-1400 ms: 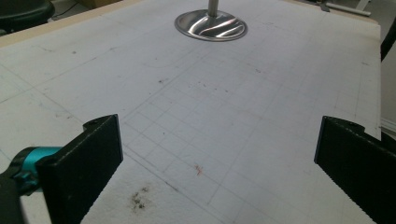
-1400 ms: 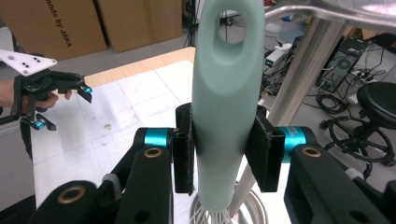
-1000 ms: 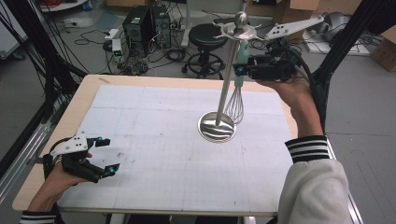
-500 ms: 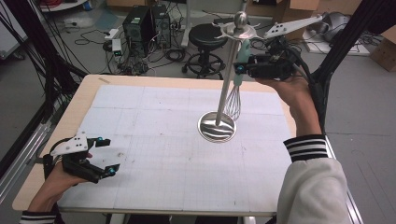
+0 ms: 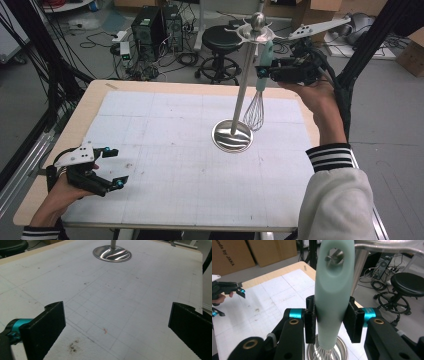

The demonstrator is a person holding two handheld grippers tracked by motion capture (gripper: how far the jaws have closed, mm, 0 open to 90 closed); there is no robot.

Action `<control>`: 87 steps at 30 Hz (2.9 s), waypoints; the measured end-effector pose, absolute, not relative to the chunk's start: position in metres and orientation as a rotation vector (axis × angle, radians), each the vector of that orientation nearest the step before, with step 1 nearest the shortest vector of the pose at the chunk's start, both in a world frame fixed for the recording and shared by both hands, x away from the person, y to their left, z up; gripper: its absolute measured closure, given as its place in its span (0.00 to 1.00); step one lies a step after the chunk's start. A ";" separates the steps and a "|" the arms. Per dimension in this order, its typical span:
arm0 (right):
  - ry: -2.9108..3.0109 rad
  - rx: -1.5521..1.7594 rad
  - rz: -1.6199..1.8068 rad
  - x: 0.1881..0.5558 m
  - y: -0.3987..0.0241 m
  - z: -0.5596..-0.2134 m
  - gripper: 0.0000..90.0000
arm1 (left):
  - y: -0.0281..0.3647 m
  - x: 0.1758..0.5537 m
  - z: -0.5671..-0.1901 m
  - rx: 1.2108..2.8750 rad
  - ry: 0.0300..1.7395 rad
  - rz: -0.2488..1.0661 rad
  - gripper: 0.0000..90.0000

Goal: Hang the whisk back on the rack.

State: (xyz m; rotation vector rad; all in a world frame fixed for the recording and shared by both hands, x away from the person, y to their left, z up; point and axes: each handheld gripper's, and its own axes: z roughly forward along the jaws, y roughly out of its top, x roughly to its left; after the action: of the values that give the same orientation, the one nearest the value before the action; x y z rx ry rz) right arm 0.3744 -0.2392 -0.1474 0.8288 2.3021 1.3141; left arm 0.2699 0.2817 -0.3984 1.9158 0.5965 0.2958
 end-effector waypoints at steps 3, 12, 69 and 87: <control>2.305 0.834 1.312 0.376 -0.239 -0.151 0.73 | 0.282 0.270 -0.399 1.915 0.599 0.295 0.02; 2.273 0.825 1.354 0.377 -0.240 -0.158 0.71 | 0.283 0.270 -0.400 1.916 0.607 0.296 0.02; 2.112 0.761 1.476 0.271 -0.304 -0.354 0.01 | 0.295 0.262 -0.404 1.875 0.618 0.343 0.02; 2.112 0.826 1.499 0.262 -0.318 -0.408 0.01 | 0.292 0.262 -0.410 1.879 0.610 0.378 0.02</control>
State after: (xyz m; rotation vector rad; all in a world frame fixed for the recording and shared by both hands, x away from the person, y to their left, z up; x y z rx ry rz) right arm 0.2622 -0.3177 -0.4077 0.8257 2.1117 1.4986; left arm 0.2617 0.2917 -0.4096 1.8791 0.6104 0.3784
